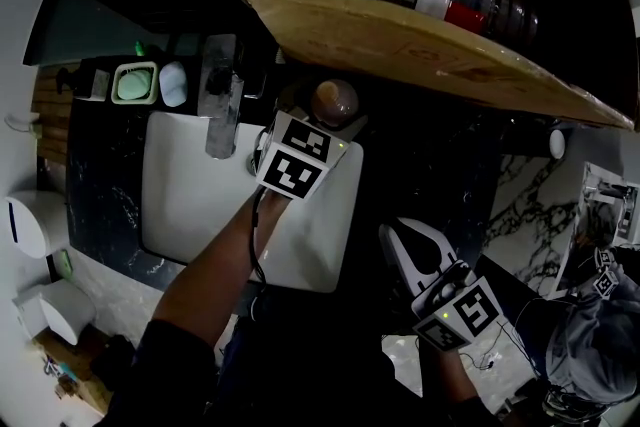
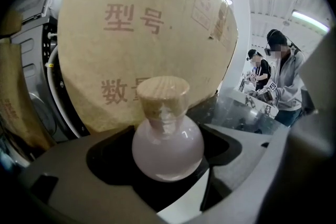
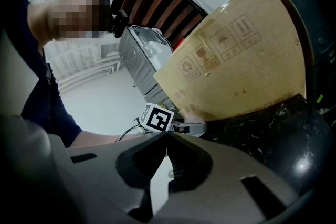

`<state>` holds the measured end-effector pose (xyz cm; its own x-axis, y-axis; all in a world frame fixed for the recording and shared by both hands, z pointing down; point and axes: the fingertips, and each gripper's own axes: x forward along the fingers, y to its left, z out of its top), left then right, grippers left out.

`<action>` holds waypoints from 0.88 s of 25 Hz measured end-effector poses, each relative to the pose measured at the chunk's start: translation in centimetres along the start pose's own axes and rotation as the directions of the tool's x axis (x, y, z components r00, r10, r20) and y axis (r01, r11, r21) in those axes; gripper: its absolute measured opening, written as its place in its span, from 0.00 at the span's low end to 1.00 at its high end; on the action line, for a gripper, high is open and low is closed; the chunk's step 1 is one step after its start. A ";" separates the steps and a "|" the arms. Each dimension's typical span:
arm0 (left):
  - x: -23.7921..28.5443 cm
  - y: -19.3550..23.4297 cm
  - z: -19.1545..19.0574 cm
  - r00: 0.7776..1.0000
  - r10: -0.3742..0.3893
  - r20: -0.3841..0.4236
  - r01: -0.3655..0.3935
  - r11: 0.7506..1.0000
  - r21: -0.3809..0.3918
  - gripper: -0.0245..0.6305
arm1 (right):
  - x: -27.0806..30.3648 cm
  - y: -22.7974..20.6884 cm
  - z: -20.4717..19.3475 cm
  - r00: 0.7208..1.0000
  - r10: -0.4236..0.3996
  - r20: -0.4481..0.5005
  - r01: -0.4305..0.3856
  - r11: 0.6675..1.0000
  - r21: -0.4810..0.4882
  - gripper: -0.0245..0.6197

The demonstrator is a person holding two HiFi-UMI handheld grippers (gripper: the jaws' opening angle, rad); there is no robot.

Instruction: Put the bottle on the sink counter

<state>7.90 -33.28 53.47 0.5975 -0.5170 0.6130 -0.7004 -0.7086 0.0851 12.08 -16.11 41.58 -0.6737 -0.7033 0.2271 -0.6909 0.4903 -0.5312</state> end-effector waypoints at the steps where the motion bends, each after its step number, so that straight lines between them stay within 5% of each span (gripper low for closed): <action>1: 0.1 0.0 0.0 1.000 0.003 -0.002 -0.003 1.000 0.006 0.63 | 0.0 0.0 0.0 1.000 0.000 -0.001 0.000 1.000 0.001 0.08; 22: 0.9 -0.4 0.1 0.998 0.061 -0.017 -0.060 0.996 0.069 0.63 | 0.0 -0.7 0.0 1.000 0.001 -0.003 -0.001 1.000 0.017 0.08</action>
<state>8.80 -33.52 53.94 0.5469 -0.5509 0.6304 -0.7063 -0.7079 -0.0058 12.58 -16.47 41.92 -0.6752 -0.7012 0.2290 -0.6857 0.4823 -0.5453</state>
